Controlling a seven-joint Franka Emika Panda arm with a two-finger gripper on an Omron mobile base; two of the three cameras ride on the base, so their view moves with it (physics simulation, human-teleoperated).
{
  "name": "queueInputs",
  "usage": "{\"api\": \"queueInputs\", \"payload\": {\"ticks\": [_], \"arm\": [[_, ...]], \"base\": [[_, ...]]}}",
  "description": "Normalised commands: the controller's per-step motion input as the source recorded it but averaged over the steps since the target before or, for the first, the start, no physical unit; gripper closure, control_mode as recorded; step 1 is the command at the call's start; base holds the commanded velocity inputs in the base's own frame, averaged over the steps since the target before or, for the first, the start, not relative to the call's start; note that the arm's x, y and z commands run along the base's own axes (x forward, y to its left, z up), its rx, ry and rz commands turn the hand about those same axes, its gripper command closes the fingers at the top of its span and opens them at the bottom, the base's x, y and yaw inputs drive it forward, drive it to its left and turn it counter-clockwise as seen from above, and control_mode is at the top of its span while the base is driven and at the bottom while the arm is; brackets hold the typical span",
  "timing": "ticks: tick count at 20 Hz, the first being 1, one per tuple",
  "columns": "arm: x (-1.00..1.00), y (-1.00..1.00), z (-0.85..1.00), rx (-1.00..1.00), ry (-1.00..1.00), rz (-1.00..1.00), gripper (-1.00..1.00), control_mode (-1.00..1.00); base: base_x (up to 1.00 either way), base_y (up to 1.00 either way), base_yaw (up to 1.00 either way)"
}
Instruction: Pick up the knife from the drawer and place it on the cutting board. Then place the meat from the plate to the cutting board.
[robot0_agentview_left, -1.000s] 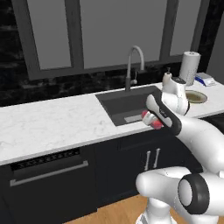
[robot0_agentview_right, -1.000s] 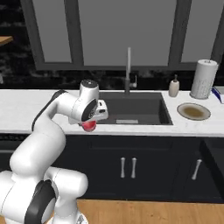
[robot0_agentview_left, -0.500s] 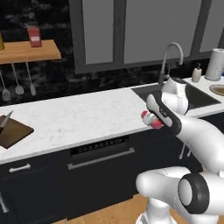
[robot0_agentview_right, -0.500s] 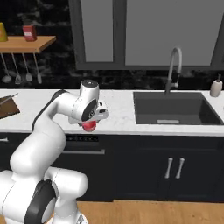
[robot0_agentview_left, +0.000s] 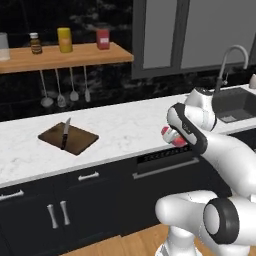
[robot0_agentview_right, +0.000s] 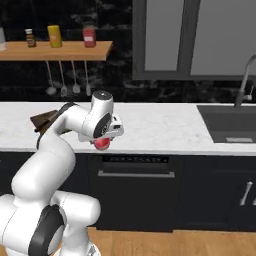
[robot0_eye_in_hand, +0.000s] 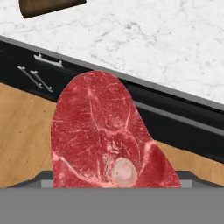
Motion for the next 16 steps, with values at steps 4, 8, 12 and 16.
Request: {"api": "queueInputs", "payload": {"ticks": [4,8,12,16], "arm": [[0.00,0.00,0.00,0.00,0.00,0.00,1.00,1.00],[0.00,0.00,0.00,0.00,0.00,0.00,1.00,1.00],[0.00,0.00,0.00,0.00,0.00,0.00,1.00,1.00],[0.16,0.05,-0.08,0.00,0.04,0.01,1.00,-1.00]], "base": [[0.38,1.00,0.00],[0.60,1.00,0.00],[0.37,1.00,0.06],[0.14,0.63,0.08]]}}
